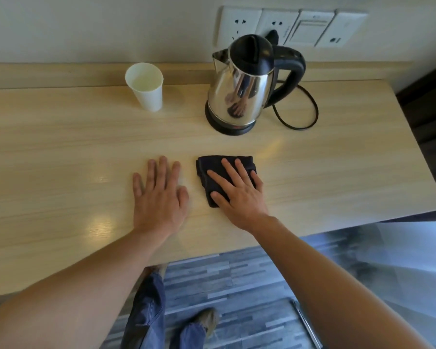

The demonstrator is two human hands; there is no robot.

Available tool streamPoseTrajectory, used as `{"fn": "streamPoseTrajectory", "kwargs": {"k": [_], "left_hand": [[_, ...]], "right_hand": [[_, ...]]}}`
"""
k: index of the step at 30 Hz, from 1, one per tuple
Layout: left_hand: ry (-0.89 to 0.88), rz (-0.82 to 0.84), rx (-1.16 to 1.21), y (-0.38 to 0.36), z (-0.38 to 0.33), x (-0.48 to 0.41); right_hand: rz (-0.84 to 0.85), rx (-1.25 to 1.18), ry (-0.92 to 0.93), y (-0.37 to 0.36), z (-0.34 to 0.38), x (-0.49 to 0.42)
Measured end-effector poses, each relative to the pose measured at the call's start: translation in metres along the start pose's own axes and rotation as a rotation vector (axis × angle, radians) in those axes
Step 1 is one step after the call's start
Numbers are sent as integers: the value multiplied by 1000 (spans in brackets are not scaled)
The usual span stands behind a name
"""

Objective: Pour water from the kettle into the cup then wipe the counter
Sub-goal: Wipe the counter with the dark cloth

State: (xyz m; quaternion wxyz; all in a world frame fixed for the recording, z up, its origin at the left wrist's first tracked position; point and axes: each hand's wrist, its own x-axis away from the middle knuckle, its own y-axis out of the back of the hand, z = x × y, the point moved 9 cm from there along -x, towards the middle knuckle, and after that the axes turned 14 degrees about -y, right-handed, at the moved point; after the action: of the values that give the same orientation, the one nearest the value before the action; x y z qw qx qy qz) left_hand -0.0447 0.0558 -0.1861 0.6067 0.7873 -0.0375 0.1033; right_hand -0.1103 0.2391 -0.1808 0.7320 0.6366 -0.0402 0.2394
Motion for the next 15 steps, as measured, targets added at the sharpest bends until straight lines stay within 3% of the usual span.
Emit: {"fn": "streamPoseTrajectory", "kwargs": {"k": [11, 15], "left_hand": [[1, -38, -10, 2, -1, 3], [12, 20, -4, 0, 0, 0]], "right_hand": [[-28, -34, 48, -33, -31, 90], [-32, -80, 53, -37, -39, 117]]}}
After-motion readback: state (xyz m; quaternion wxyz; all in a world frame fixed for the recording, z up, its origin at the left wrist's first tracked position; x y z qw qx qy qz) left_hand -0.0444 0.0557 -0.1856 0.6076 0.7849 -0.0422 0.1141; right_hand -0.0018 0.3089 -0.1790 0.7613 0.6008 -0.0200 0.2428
